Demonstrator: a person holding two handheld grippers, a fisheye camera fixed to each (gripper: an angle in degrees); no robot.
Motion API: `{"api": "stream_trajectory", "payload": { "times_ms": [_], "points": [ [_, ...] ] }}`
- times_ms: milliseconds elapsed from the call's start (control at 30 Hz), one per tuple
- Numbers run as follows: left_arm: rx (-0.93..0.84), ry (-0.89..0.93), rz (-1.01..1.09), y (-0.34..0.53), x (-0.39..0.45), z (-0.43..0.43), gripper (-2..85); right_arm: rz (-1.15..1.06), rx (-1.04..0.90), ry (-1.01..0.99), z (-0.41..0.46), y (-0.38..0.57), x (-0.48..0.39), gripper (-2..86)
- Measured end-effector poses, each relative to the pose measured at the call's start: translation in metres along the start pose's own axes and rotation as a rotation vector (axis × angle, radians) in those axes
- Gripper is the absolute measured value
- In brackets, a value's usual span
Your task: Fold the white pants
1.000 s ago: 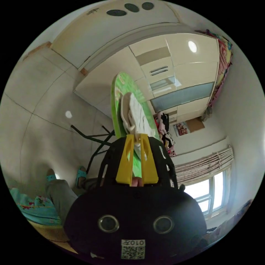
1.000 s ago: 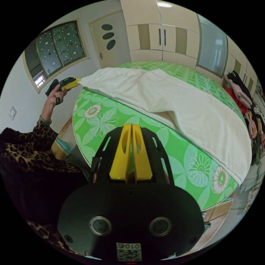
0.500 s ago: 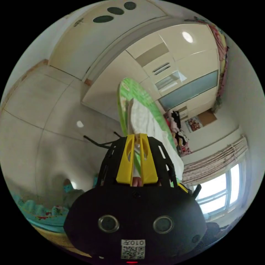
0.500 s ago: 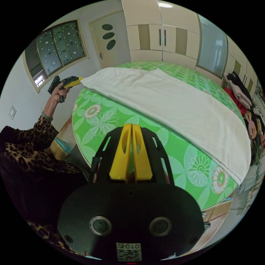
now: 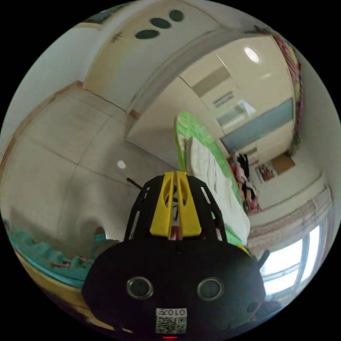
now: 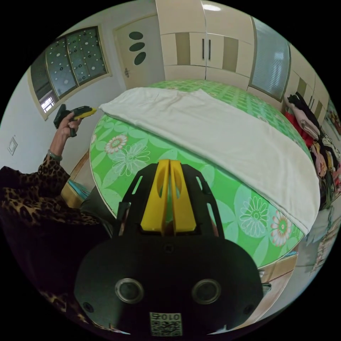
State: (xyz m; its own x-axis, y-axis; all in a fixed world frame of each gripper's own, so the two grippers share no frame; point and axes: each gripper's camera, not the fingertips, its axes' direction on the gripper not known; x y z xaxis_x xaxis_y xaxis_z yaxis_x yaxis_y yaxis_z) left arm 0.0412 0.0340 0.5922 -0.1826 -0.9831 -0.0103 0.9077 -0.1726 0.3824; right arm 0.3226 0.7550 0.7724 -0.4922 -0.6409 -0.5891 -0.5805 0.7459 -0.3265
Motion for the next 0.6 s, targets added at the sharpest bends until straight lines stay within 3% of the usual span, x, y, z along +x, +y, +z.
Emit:
{"api": "stream_trajectory", "payload": {
  "times_ms": [100, 300, 467, 600],
  "points": [
    [0.018, 0.211, -0.052, 0.023, -0.022, 0.001, 4.0, 0.001, 0.014, 0.01, -0.002, 0.001, -0.003, 2.3],
    [-0.043, 0.433, -0.223, 0.046, -0.044, 0.049, 13.7, 0.008, 0.042, -0.002, -0.006, 0.004, -0.003, 2.5],
    [-0.035, 0.496, -0.234, 0.041, -0.026, 0.07, 12.7, -0.004, 0.051, 0.018, -0.007, 0.006, -0.006, 2.6],
    [-0.015, 0.362, -0.215, 0.032, -0.007, 0.069, 11.1, -0.007, 0.059, 0.017, -0.008, 0.008, -0.004, 2.5]
  ]
}}
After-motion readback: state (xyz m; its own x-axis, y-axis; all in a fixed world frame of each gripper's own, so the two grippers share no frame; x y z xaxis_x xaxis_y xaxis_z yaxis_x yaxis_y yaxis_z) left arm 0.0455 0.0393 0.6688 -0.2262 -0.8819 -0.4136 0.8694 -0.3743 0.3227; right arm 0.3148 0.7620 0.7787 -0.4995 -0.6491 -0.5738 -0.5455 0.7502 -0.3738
